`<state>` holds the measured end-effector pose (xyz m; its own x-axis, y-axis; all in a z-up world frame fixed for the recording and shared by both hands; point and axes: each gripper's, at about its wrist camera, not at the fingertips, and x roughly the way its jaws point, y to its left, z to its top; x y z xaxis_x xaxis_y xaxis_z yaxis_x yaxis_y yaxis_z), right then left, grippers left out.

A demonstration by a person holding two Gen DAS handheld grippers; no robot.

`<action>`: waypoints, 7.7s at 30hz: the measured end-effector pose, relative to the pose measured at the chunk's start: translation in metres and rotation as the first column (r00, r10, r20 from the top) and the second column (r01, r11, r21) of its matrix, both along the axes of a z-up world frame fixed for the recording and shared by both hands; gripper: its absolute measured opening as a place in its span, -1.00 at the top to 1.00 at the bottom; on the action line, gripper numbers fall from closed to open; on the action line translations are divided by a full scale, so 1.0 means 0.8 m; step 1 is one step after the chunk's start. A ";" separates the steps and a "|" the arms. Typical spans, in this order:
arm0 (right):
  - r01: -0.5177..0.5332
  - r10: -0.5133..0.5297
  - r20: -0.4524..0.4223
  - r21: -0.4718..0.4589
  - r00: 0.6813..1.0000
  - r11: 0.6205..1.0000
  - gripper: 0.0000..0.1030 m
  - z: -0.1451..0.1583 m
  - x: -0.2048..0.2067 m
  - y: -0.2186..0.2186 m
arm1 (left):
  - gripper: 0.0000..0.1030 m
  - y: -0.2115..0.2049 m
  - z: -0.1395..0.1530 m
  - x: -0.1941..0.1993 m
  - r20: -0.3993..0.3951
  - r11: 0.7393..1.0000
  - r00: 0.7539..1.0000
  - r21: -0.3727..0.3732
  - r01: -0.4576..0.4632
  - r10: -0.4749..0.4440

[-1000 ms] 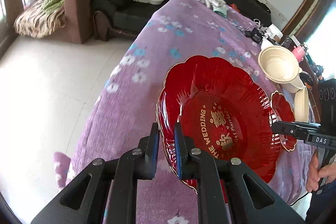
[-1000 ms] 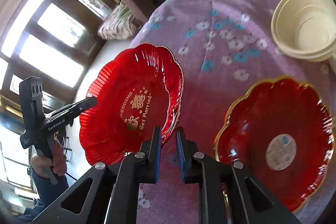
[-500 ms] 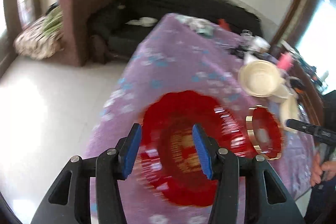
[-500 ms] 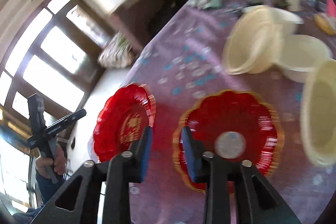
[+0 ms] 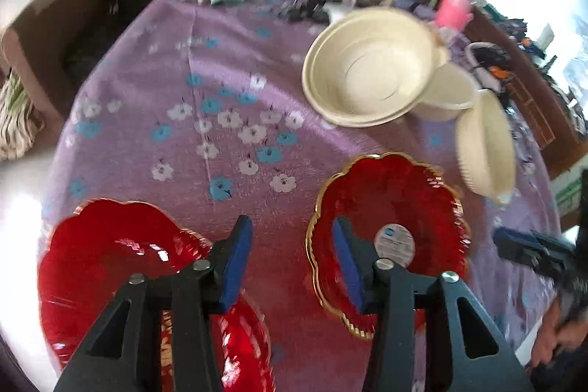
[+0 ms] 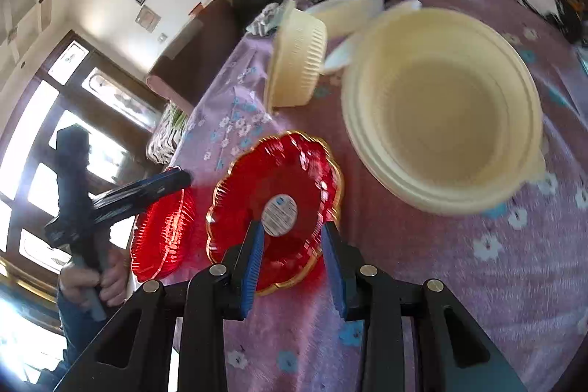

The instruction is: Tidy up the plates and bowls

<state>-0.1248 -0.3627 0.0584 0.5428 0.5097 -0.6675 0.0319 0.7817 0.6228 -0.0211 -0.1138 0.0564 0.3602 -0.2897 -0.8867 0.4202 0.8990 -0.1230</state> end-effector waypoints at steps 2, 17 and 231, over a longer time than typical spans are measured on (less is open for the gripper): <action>0.009 -0.009 -0.014 0.006 1.000 1.000 0.32 -0.008 -0.003 -0.005 | 0.28 -0.006 -0.013 0.007 -0.040 1.000 0.999 -0.003 0.003 -0.003; -0.013 0.013 -0.013 -0.006 1.000 1.000 0.64 -0.033 0.005 0.005 | 0.63 -0.020 -0.028 -0.006 -0.076 0.999 0.997 -0.031 0.023 -0.025; 0.020 -0.020 0.002 -0.157 1.000 0.987 0.19 0.037 0.162 -0.015 | -0.01 -0.021 0.023 0.158 -0.087 0.980 0.991 -0.163 -0.113 0.100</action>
